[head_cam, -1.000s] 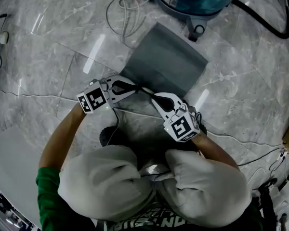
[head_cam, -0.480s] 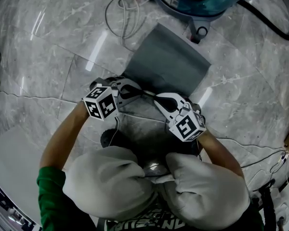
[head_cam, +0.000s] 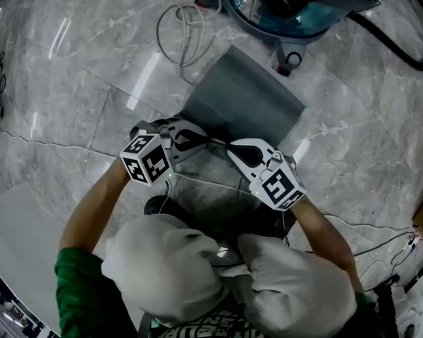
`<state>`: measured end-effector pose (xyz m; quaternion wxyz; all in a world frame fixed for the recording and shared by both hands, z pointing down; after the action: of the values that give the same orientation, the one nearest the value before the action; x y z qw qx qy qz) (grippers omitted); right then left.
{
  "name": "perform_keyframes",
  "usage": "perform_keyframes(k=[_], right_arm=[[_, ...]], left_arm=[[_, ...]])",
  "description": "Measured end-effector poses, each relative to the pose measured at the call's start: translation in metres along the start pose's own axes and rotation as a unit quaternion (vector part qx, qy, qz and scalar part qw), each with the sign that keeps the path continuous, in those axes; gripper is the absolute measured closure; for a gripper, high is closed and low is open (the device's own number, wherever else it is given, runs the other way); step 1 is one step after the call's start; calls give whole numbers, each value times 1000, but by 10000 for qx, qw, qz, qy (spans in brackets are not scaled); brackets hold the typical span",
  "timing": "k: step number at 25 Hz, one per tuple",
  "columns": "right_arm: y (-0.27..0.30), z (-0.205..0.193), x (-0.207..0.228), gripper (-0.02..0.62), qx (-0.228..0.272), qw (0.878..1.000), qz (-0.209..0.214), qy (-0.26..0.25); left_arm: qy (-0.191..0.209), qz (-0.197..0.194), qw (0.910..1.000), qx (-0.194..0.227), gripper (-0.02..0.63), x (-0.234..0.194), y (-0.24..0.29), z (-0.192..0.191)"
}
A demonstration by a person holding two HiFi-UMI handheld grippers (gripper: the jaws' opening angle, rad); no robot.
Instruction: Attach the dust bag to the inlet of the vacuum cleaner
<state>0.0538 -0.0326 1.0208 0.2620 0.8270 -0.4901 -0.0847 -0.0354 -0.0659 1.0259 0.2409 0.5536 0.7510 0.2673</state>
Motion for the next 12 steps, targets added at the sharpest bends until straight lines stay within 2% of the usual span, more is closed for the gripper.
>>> perform_keyframes(k=[7,12], right_arm=[[-23,50,26,580,334,9978,-422,-385],[-42,103,45,578,605,9923,-785,-741]], left_arm=[[139,480,9979,414,597,-31,-39,39],[395,894,9932,627,597,-55,-73,70]])
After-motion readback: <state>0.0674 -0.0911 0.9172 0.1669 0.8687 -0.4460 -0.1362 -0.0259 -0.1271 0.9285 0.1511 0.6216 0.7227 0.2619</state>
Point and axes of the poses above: the fingertips, and each gripper's own axes: y forward along the fingers, x to its right, z out of its top, the point moved 4 cm from there along -y, backward along the fingers, and after that the axes turned 3 degrees about -z, right-handed, at the moved point
